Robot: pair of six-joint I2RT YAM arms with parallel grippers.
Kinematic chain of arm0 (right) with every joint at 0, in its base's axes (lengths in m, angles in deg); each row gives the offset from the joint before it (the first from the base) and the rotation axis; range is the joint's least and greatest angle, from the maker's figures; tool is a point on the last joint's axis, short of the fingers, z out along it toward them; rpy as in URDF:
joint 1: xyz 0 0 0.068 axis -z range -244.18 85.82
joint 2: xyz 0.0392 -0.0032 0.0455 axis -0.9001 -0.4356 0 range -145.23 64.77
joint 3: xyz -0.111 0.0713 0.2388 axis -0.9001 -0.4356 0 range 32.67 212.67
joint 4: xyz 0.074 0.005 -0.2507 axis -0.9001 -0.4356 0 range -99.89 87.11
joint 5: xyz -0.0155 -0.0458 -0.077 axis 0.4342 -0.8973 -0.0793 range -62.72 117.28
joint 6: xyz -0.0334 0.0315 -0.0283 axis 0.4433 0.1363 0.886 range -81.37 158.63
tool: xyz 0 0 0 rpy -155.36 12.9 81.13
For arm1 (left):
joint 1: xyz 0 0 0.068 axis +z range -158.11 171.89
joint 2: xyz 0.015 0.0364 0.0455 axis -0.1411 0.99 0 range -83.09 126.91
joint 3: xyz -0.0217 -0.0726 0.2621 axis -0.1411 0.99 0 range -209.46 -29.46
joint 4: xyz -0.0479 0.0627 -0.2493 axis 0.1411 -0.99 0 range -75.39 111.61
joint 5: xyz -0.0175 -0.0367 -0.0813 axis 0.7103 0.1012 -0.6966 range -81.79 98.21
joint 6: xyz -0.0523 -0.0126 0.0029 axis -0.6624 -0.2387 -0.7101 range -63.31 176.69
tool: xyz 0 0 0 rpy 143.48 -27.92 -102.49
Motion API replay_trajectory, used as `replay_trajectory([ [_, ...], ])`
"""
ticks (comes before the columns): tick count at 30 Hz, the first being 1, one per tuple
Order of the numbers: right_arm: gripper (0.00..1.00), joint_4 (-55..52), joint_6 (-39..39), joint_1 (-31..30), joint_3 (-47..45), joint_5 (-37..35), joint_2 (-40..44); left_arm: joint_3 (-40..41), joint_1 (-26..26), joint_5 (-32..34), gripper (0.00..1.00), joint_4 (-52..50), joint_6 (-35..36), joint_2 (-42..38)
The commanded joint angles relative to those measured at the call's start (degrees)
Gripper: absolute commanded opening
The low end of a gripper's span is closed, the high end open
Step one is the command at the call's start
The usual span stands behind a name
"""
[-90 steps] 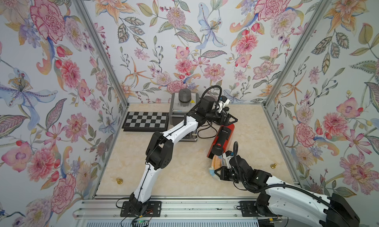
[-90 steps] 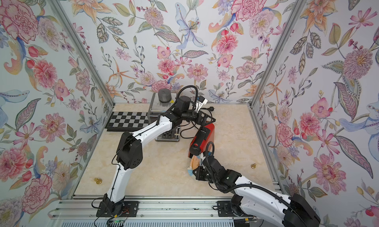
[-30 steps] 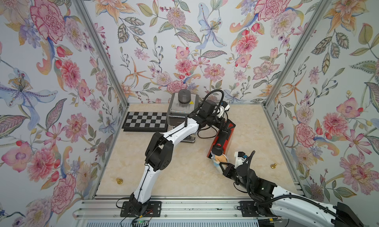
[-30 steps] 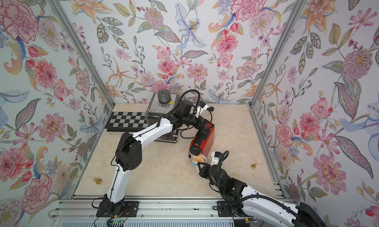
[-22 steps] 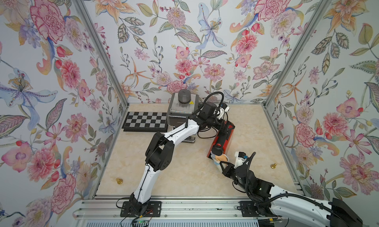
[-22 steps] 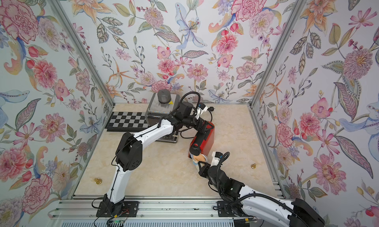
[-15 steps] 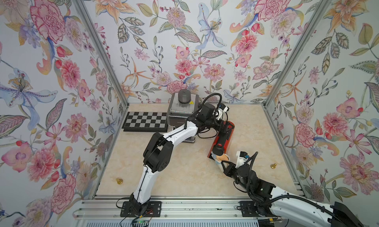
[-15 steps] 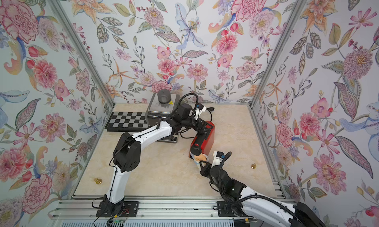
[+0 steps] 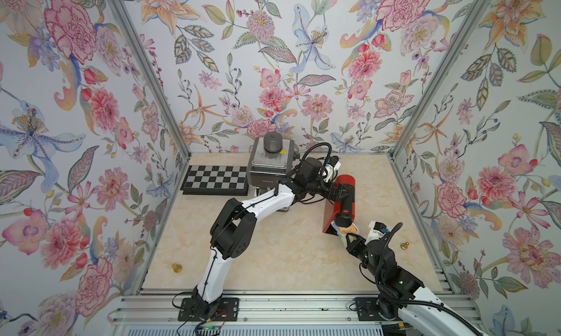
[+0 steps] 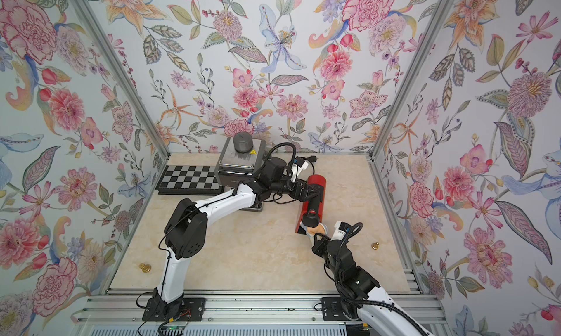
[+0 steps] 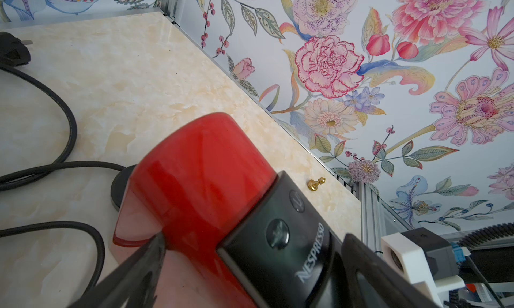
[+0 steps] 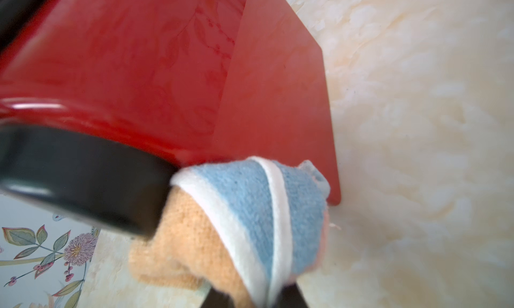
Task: Wipe the surface of a coffee machine
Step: Wipe the dirt from the surface of the coffee machine, then adjust the cleaning item.
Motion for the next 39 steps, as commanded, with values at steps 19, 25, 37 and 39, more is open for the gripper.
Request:
replay_trajectory([
  [19,0.0,-31.1,12.2,-3.0,20.6,30.3,0.8,0.0,4.3,-6.7,0.99,5.5,-5.9,-9.3],
  [25,0.0,-31.1,18.9,-5.8,35.3,27.3,-8.6,0.9,4.5,-3.2,0.99,3.5,-3.4,-13.5],
  [37,0.0,-16.7,20.5,14.1,43.2,46.2,-20.1,19.8,4.6,-15.1,0.99,17.1,-3.1,-27.7],
  [39,0.0,-11.9,18.0,19.0,42.3,53.2,-20.7,23.5,4.3,-17.7,0.99,22.3,-5.5,-29.2],
])
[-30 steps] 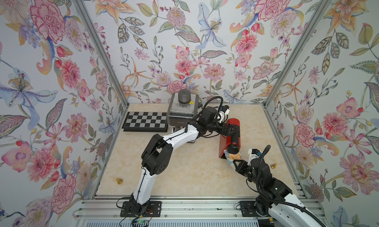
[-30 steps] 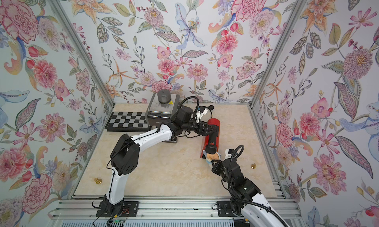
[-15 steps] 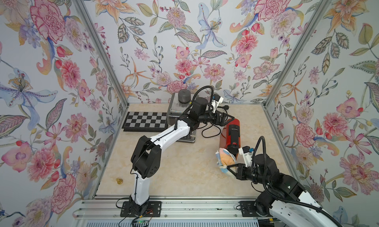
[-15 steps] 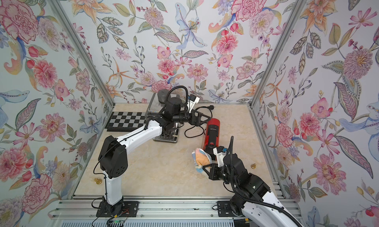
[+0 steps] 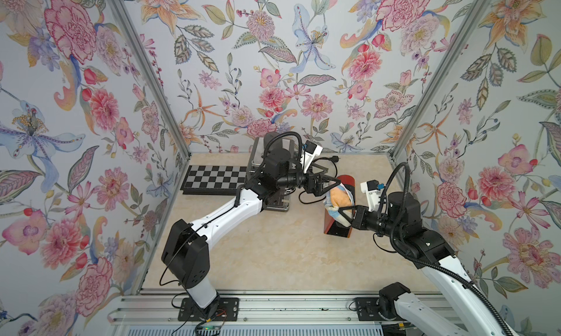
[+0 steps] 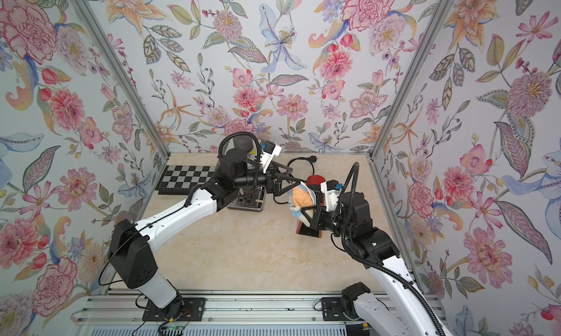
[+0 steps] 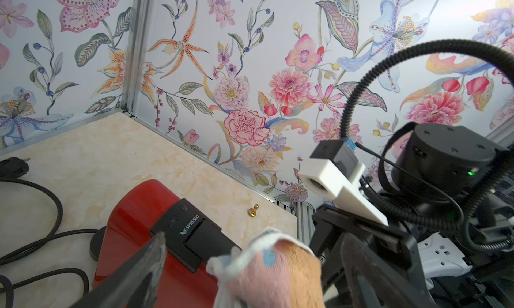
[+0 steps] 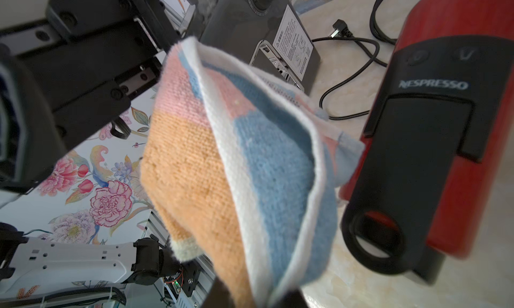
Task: Wipe the surface of a coffee machine
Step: Adjust the cleaning item.
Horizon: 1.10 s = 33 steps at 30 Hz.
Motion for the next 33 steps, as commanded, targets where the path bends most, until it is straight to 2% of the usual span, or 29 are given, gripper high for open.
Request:
replay_trajectory([
  [1,0.0,10.6,-3.0,6.2,-0.7,14.6,-0.2,5.4,-0.5,-6.8,0.99,10.4,-3.0,-2.7],
  [5,0.0,12.9,-4.0,10.5,-0.5,21.5,-1.3,7.1,-1.5,-4.4,0.99,9.4,-2.3,-2.5],
  [10,0.0,14.5,-5.0,10.5,-1.0,23.3,-1.0,7.4,-2.3,-4.9,0.96,16.9,-7.3,0.2],
  [12,0.0,15.9,-6.0,10.3,-1.9,23.8,-0.6,5.9,-3.1,-4.8,0.94,16.6,-7.4,1.7],
  [13,0.0,16.6,-6.6,10.3,-2.3,23.8,-0.3,5.1,-3.5,-4.7,0.9,15.9,-7.2,2.3],
  [14,0.0,17.0,-7.1,10.3,-2.6,23.8,0.0,4.6,-3.7,-5.1,0.81,16.3,-7.6,3.2],
  [18,0.0,17.5,-7.2,10.4,-3.1,23.7,0.5,5.7,-4.3,-7.1,0.53,23.7,-12.7,4.4],
  [21,0.0,17.5,-7.0,10.9,-3.5,23.2,0.7,5.7,-4.3,-6.6,0.18,23.0,-12.4,4.2],
  [22,0.08,17.5,-6.8,11.2,-3.6,23.1,0.8,5.7,-4.3,-6.4,0.06,22.5,-12.1,4.0],
  [23,0.19,17.5,-6.7,11.9,-3.7,23.2,0.8,5.6,-4.2,-6.2,0.0,21.8,-11.8,3.8],
  [24,0.28,17.5,-6.6,12.6,-3.9,23.2,0.8,5.7,-4.1,-5.8,0.0,21.6,-11.5,3.6],
  [26,0.57,17.0,-5.6,15.2,-4.6,23.2,1.1,5.8,-3.2,-4.5,0.0,20.4,-10.5,2.7],
  [28,0.68,15.8,-3.7,18.1,-5.5,22.9,1.6,6.0,-1.7,0.2,0.0,16.6,-7.9,1.6],
  [31,0.83,13.6,-0.4,23.5,-6.5,22.7,1.9,2.1,-0.6,8.4,0.0,5.2,0.4,2.2],
  [33,0.9,12.6,0.9,27.2,-6.8,22.5,1.6,-1.5,-0.4,10.5,0.0,1.8,2.8,4.8],
])
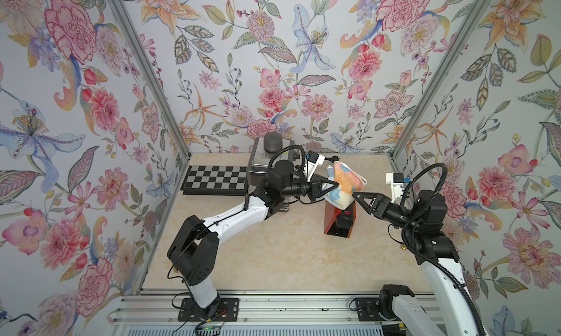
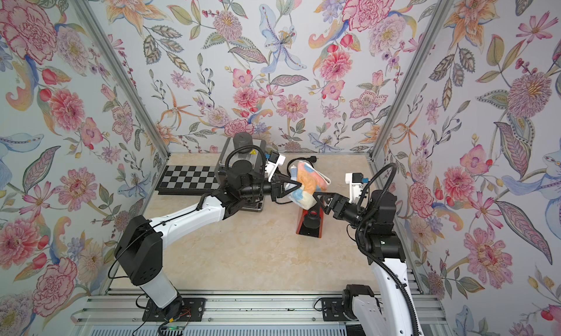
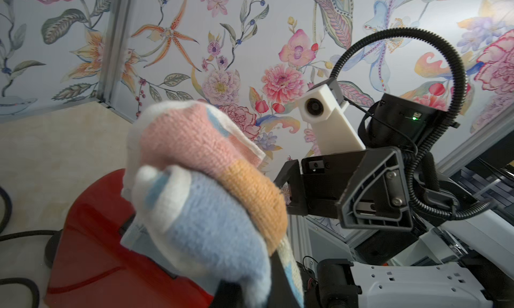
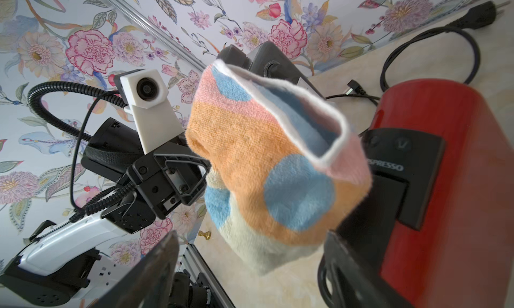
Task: Wipe the surface of a coffee machine
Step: Adjust the cleaning item.
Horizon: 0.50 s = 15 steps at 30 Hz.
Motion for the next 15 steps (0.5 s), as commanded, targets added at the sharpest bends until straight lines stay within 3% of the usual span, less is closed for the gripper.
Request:
replay_trajectory([
  [1,0.95,-2.1,4.1,5.2,-1.2,-0.5,0.3,-7.4,0.7,8.0,0.0,-8.1,7.6,2.6],
  [5,1.0,-2.9,5.9,12.9,-1.6,-1.2,-0.1,-15.7,0.8,7.1,0.0,-9.0,7.6,9.4],
  [9,1.0,-3.8,7.8,14.0,-1.9,-4.8,-1.2,-24.1,0.6,3.5,0.0,-10.7,6.3,15.3],
  [15,1.0,-4.0,7.8,16.6,-1.9,-7.4,-2.1,-33.1,-0.3,4.1,0.0,-17.0,8.0,23.2],
])
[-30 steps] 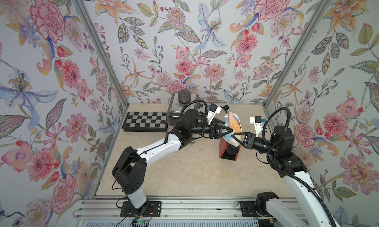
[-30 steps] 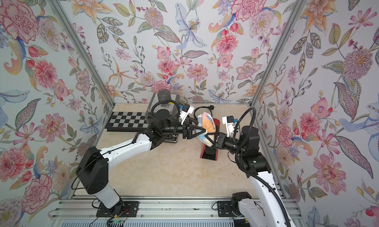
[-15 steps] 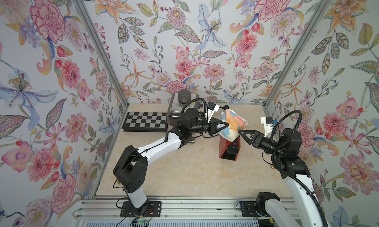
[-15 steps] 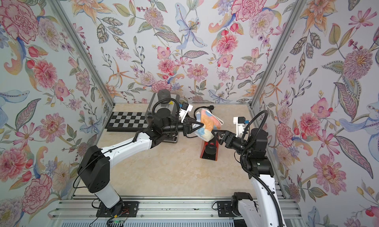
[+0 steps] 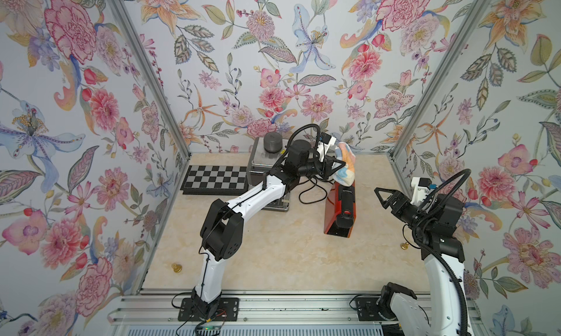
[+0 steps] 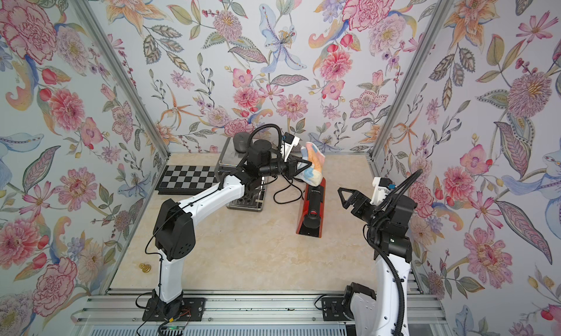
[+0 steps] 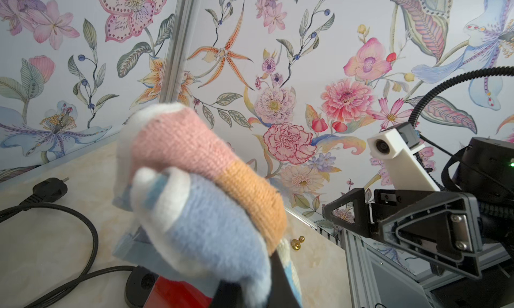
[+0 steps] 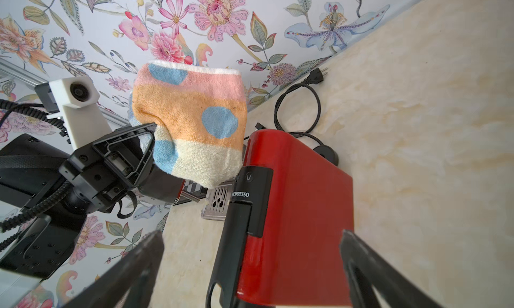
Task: Wipe the surface of a coffee machine
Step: Adjust the cleaning item, then wipe the dirt from the surface of the coffee machine.
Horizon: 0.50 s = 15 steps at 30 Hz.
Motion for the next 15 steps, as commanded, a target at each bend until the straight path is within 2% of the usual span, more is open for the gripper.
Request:
replay_trajectory([
  [1,1.0,-0.5,1.7,0.6,-0.5,-2.0,-0.2,-4.9,-0.9,-2.0,0.0,-1.8,0.2,4.6],
  [6,1.0,-0.6,2.0,0.6,-0.9,-2.2,-0.3,-10.9,-2.5,-1.3,0.0,-5.4,0.9,9.9],
  [8,1.0,-0.6,1.9,0.6,-1.0,-2.3,-0.4,-10.5,-2.9,-2.2,0.0,-6.2,0.8,10.3],
  [10,1.0,-0.6,2.1,0.6,-0.9,-2.5,-0.5,-6.2,-3.7,-1.9,0.0,-6.0,1.4,7.7],
  [15,1.0,-0.6,2.3,0.5,-0.9,-2.5,-1.2,13.4,-5.2,-0.1,0.0,2.6,-1.2,-4.7],
])
